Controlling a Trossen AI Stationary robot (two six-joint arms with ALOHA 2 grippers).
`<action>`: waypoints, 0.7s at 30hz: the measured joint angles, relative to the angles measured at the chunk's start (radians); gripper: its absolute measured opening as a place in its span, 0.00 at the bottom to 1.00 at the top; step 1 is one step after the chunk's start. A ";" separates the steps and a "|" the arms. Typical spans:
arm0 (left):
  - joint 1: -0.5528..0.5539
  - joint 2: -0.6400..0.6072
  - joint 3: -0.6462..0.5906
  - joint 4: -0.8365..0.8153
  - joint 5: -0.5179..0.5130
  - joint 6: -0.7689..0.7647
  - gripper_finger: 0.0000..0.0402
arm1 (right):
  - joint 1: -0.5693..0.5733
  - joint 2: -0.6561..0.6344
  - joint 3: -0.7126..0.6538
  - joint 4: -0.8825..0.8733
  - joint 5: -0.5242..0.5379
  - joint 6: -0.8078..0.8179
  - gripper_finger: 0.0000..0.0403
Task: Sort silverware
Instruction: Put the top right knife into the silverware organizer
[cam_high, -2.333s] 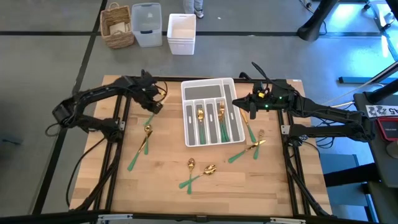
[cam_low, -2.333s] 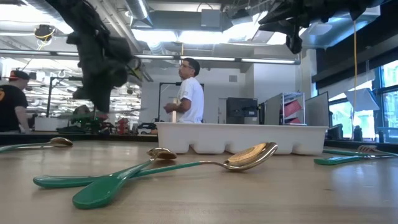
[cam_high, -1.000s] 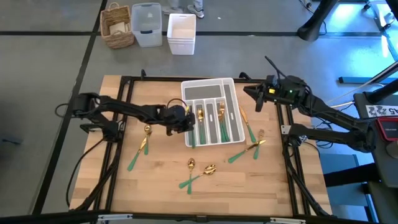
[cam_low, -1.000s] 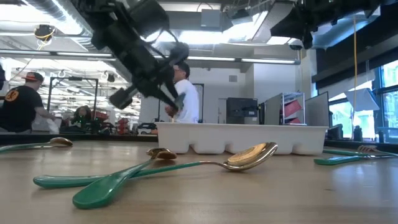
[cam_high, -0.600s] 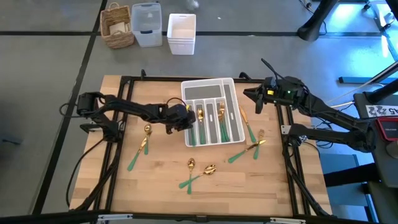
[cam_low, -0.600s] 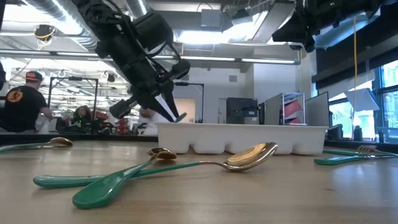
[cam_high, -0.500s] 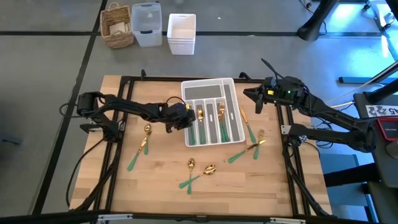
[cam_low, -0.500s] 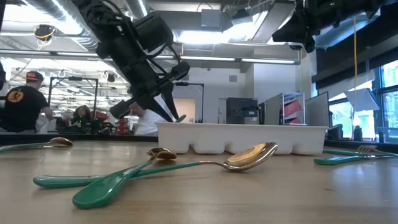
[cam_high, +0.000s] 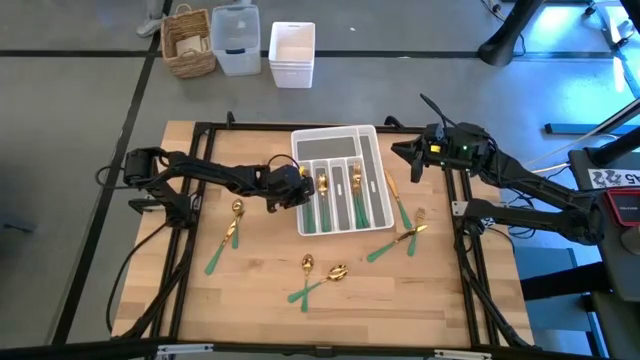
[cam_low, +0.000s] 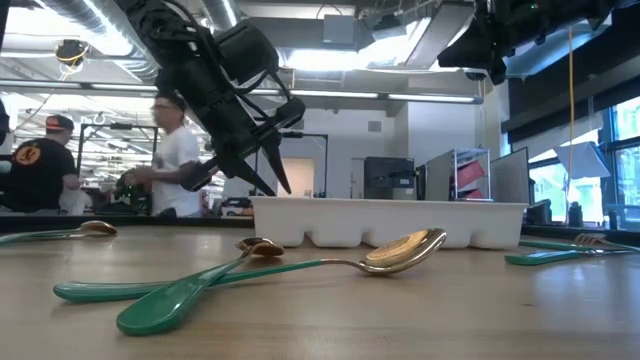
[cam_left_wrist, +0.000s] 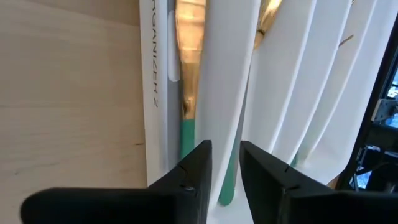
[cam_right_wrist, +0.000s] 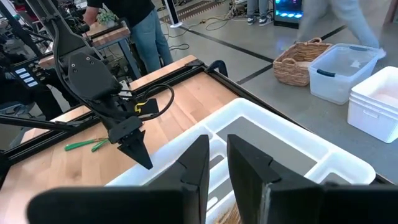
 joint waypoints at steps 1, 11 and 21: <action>0.000 0.000 0.000 0.000 0.000 0.000 0.19 | 0.000 0.000 0.000 0.000 0.000 0.000 0.15; 0.000 -0.048 0.000 0.032 0.046 0.057 0.21 | 0.000 -0.009 0.000 -0.008 0.000 0.048 0.15; 0.010 -0.252 0.000 0.051 0.064 0.316 0.21 | 0.001 -0.039 0.000 -0.181 -0.053 0.350 0.15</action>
